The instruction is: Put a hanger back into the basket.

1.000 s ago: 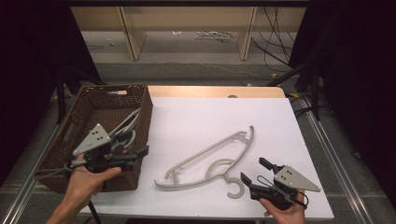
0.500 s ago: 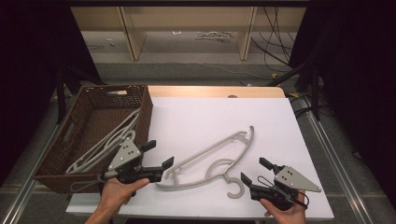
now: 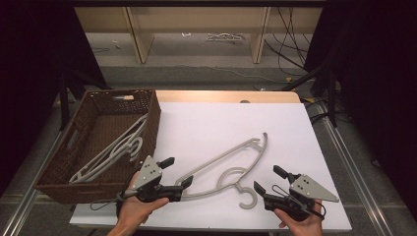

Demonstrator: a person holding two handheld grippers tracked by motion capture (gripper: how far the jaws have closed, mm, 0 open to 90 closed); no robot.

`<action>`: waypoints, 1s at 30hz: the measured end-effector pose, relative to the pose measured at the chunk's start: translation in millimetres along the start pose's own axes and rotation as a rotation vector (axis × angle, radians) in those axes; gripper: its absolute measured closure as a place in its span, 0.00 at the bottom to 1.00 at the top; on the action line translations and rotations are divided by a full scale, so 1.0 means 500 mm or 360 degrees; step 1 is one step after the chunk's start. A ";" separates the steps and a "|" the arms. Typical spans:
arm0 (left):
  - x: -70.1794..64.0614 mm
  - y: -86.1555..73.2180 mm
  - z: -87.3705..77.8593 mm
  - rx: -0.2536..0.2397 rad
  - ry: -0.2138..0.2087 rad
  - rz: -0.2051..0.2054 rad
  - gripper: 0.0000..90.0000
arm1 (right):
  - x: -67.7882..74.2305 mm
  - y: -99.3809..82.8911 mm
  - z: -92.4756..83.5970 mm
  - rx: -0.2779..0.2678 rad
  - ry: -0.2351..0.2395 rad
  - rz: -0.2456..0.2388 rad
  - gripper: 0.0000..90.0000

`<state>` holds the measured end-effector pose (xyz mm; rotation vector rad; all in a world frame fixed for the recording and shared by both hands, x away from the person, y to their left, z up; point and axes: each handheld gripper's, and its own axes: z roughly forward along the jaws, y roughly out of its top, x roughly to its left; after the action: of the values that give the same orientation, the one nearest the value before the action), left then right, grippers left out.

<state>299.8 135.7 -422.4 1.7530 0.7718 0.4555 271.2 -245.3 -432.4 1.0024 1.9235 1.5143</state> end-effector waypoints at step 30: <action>-0.062 -0.038 0.175 0.0657 -0.0222 0.0343 0.27 | 0.008 0.002 0.006 0.0000 0.0025 -0.0041 0.21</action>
<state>329.2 56.8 -465.5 2.2420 0.6081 0.3255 271.5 -240.1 -431.9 0.9647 1.9397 1.5123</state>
